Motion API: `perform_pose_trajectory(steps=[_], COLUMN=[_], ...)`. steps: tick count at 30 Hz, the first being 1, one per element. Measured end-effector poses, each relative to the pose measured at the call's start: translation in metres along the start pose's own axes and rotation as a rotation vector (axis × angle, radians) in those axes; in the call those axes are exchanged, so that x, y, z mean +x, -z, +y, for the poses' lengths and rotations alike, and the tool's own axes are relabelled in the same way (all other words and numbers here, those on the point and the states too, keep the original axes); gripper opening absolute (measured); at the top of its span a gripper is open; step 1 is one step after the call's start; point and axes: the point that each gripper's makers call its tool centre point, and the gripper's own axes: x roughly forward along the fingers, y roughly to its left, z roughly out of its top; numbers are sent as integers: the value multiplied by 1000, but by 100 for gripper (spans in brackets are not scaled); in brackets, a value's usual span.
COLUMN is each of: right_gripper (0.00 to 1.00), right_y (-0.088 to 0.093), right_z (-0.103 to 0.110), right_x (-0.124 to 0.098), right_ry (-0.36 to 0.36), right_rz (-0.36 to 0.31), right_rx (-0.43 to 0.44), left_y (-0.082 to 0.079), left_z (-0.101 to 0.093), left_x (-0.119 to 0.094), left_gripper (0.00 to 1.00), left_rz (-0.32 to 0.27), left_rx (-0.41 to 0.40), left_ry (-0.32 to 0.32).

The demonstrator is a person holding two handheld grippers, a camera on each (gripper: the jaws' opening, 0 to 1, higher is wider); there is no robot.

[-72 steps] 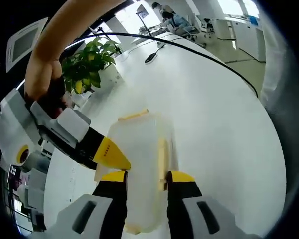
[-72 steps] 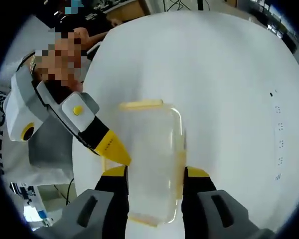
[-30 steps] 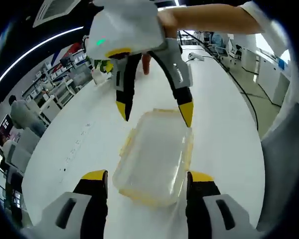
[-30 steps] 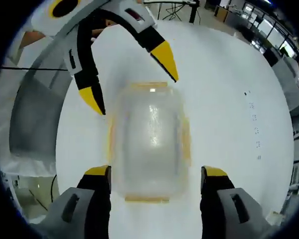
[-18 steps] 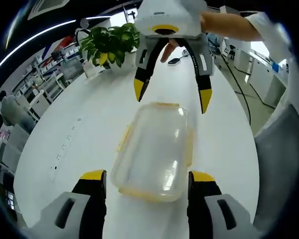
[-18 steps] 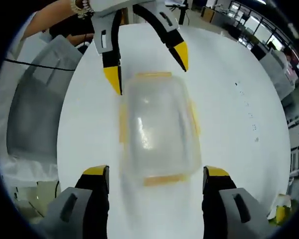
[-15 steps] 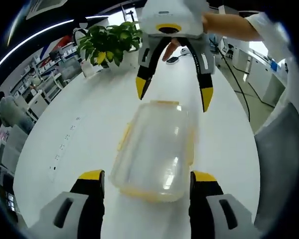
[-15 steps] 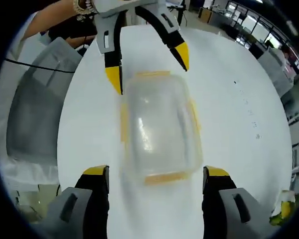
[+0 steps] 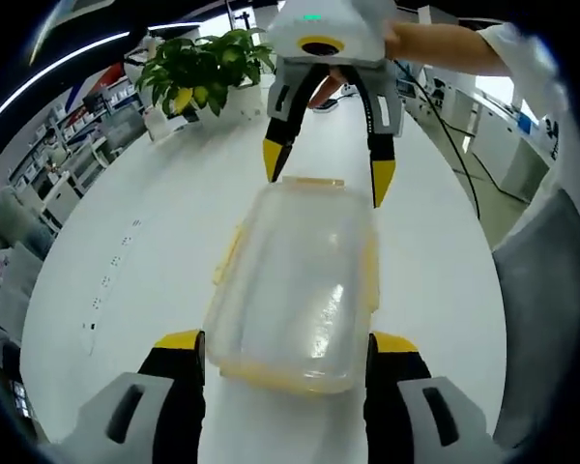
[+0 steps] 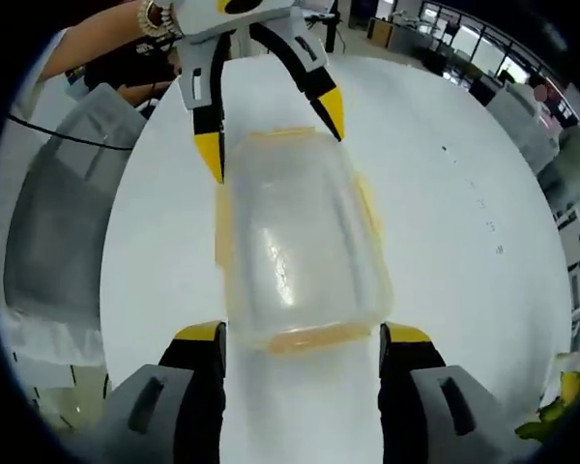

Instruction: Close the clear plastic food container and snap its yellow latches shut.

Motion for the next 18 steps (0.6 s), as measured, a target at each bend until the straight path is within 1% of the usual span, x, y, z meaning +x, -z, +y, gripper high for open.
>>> perform_pose_trajectory(steps=[4,6,8,14,18], right_gripper=[58,54,54,54,54], right_y=[1,3,3,0,-6], right_z=[2,5,5,8,12], right_x=[-1,0,-1,1,4], right_ry=[-7,-18,-9,-6,-8], right_rz=[-14,-10,-19,-11,-11], right_rx=[9,6,-14,-15,-17], left_y=[0,0,1,3,10], left_z=[1,1,0,-1,-3], left_x=[-1,-2,-2,-4,-8], left_gripper=[63,63,63,63,64], left_rz=[-4,-3,-2,3,14], left_rx=[-4,-12,-12,-10,-8], left_ry=[-3,-4,-1,2,5])
